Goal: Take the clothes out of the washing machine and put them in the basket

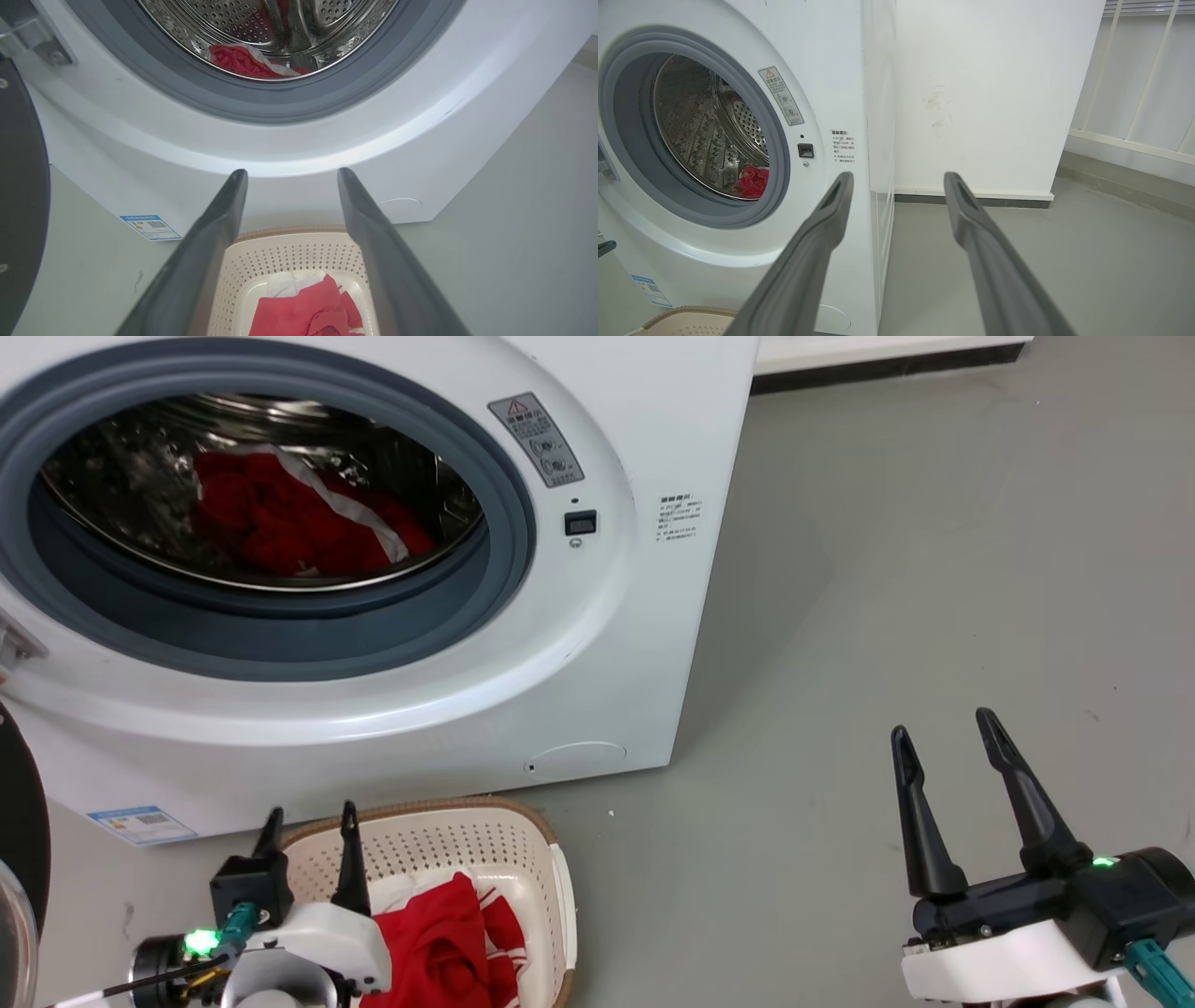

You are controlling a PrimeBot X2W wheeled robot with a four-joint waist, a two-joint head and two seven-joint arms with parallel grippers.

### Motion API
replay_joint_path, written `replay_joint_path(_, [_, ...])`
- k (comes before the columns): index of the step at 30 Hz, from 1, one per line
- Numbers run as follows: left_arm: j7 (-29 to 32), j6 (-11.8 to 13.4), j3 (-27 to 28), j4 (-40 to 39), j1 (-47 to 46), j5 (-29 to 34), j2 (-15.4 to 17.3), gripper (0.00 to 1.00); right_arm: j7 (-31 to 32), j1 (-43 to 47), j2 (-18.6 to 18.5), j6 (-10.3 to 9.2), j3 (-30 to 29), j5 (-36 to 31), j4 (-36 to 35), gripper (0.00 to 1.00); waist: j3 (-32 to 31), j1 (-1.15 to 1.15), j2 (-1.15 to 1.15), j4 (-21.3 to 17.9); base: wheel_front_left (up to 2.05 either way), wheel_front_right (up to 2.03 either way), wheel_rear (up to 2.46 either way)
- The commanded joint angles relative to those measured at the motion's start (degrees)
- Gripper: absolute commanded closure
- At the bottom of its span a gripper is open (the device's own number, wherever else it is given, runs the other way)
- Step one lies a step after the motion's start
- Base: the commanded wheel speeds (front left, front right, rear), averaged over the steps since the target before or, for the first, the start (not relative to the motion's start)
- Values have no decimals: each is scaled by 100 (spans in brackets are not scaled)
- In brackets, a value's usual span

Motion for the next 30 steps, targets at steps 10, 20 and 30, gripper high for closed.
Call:
replay_joint_path(10, [-15,-103,557,-995,-47,356,-163,0,-12,89,1,-4,49,38,-23,0,-134,2,0,-108,0,0,0])
replay_joint_path(20, [-15,-443,832,-448,-1426,572,337,0,-12,-327,2,-4,146,125,-147,0,540,2,0,-397,0,0,0])
replay_joint_path(30, [12,-674,851,938,-3641,648,1081,0,-12,-933,2,-4,214,431,-356,0,1668,2,0,-763,0,0,0])
